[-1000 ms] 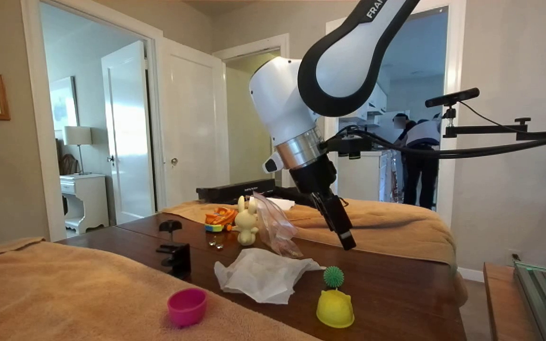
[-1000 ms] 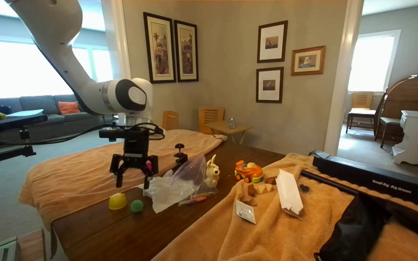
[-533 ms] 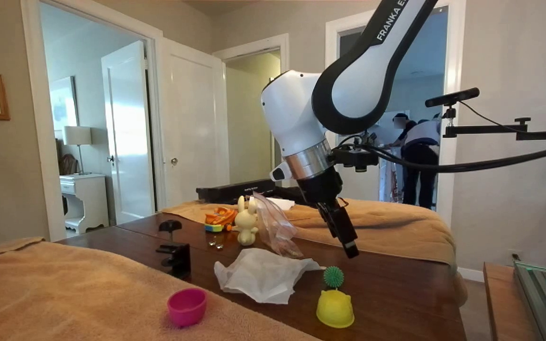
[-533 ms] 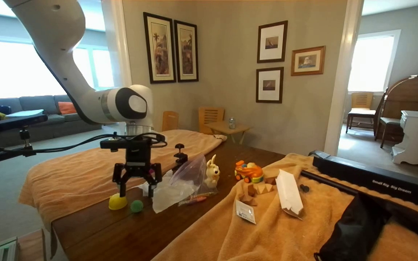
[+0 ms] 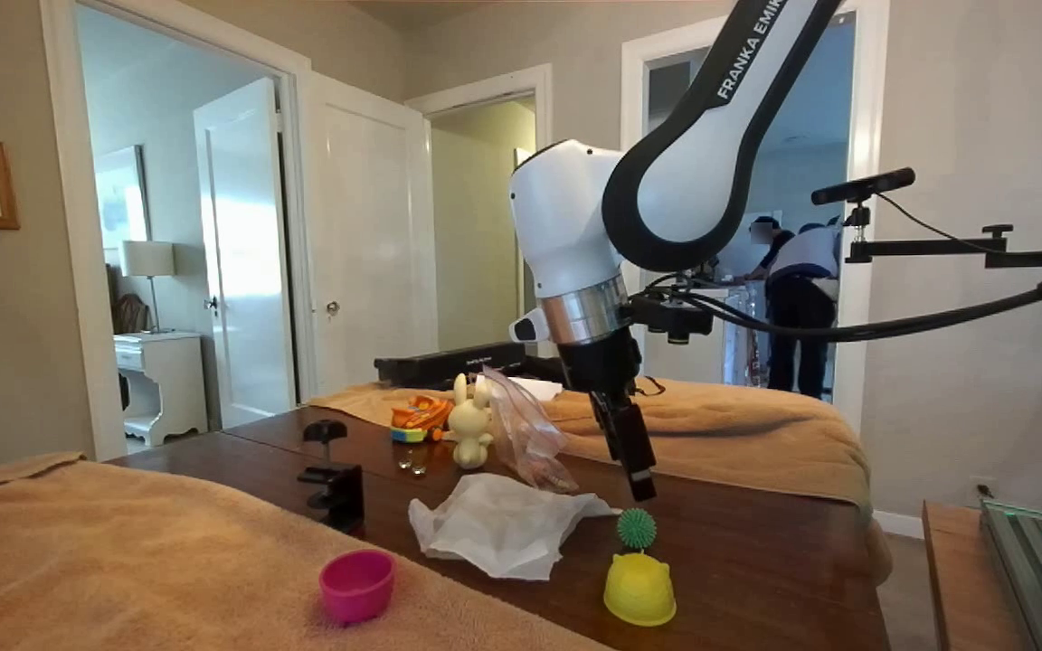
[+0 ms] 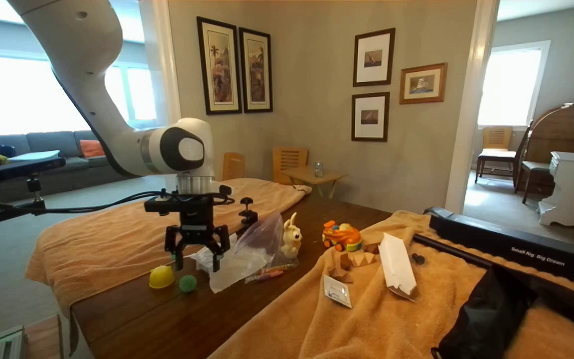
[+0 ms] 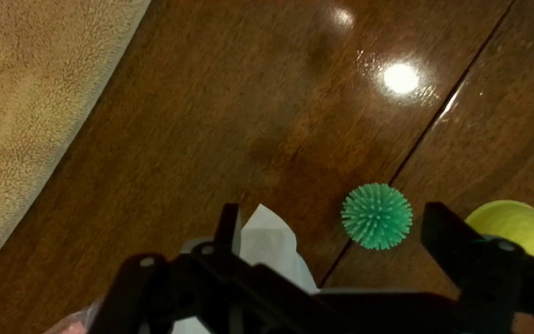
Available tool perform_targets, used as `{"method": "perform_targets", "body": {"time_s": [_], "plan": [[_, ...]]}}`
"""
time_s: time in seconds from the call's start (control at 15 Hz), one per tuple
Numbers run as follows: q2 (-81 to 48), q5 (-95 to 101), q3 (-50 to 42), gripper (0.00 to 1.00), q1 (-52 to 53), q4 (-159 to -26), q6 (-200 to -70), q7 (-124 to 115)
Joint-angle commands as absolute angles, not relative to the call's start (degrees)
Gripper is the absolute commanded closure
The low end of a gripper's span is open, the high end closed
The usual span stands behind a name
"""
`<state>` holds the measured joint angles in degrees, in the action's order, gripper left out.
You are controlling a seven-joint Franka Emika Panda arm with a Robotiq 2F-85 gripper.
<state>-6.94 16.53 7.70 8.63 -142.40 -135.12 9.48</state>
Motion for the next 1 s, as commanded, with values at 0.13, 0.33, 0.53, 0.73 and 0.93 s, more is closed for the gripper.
{"method": "perform_targets", "body": {"time_s": [0.13,0.33,0.53,0.73,0.93], "plan": [[-9.91,14.01,8.69,0.00,8.37,-140.87,-137.92,13.24],[-10.82,12.83,9.44,0.00,8.40,-140.13,-137.60,15.00],[-11.76,10.66,10.23,0.00,8.36,-138.84,-135.91,16.20],[-12.41,9.43,10.47,0.00,8.49,-137.83,-134.92,15.58],[-13.15,8.79,10.71,0.00,8.46,-137.04,-134.52,15.95]]}}
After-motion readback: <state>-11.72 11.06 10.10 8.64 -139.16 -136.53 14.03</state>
